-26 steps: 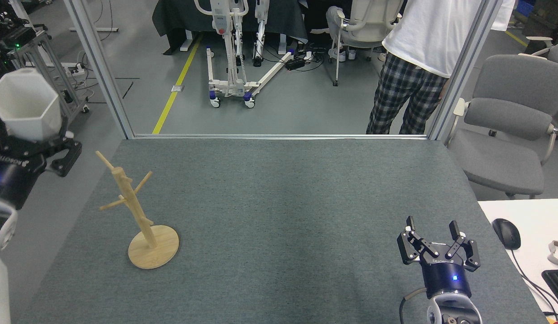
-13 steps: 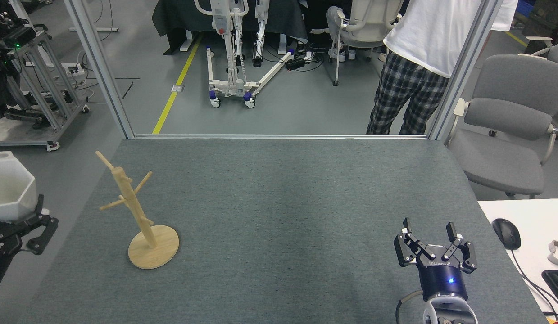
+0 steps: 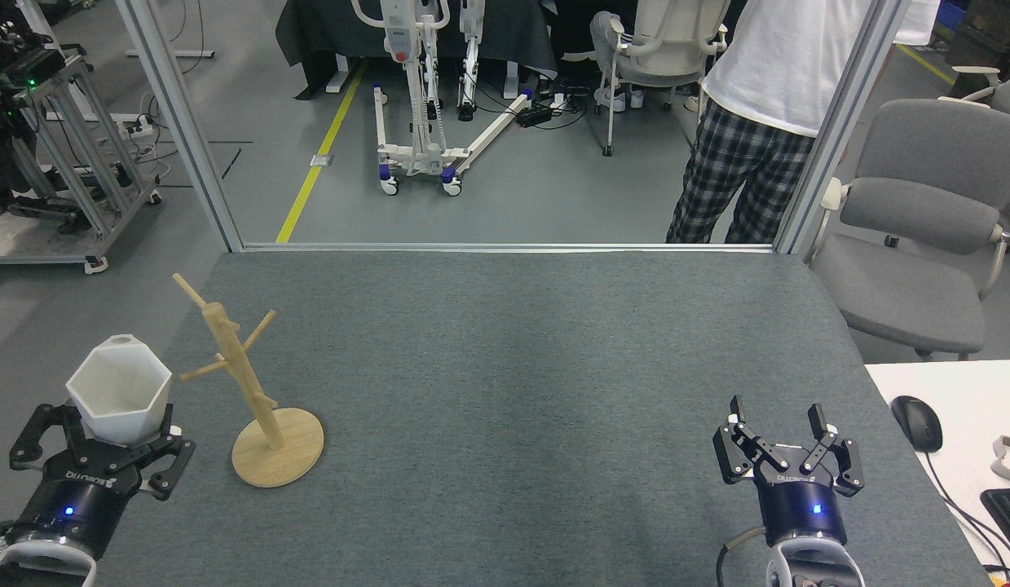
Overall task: Hang cup on storage rack
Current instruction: 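Move the cup with the left gripper onto a peg of the wooden stand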
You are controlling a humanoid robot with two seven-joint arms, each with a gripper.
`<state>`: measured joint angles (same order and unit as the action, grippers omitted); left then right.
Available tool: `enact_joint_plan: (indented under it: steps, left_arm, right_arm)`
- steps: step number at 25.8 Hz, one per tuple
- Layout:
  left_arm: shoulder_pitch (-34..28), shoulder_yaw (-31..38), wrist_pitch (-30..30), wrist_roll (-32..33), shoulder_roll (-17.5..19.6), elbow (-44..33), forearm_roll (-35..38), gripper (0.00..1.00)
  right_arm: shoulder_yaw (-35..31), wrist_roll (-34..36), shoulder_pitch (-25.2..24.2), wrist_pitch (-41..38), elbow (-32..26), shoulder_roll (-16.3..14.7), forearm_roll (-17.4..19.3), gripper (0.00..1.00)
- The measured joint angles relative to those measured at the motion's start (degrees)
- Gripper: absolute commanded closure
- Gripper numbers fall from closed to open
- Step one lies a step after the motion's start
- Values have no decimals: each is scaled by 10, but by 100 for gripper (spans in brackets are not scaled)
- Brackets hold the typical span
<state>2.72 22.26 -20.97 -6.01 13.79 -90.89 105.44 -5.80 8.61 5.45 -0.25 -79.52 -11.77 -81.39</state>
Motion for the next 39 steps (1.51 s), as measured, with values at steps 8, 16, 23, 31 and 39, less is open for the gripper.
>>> enact_joint_plan:
  steps: [8, 16, 23, 31, 39]
  left_arm:
    - [-5, -22, 7, 0, -8, 9, 4, 100]
    - [-17, -25, 14, -2, -9, 9, 6, 100]
    - [-29, -43, 39, -4, -9, 8, 16, 100]
    - [-24, -64, 66, 18, -13, 7, 25, 100]
    - [-20, -71, 67, 24, -20, 4, 26, 100]
  right_arm:
    - [0, 0, 0, -1, 2, 0, 0, 1]
    - [1, 0, 0, -1, 2, 1, 0, 1]
    - [3, 0, 1, -1, 2, 1, 0, 1]
    - [3, 0, 1, -1, 2, 1, 0, 1]
    - [4, 0, 1, -1, 2, 1, 0, 1]
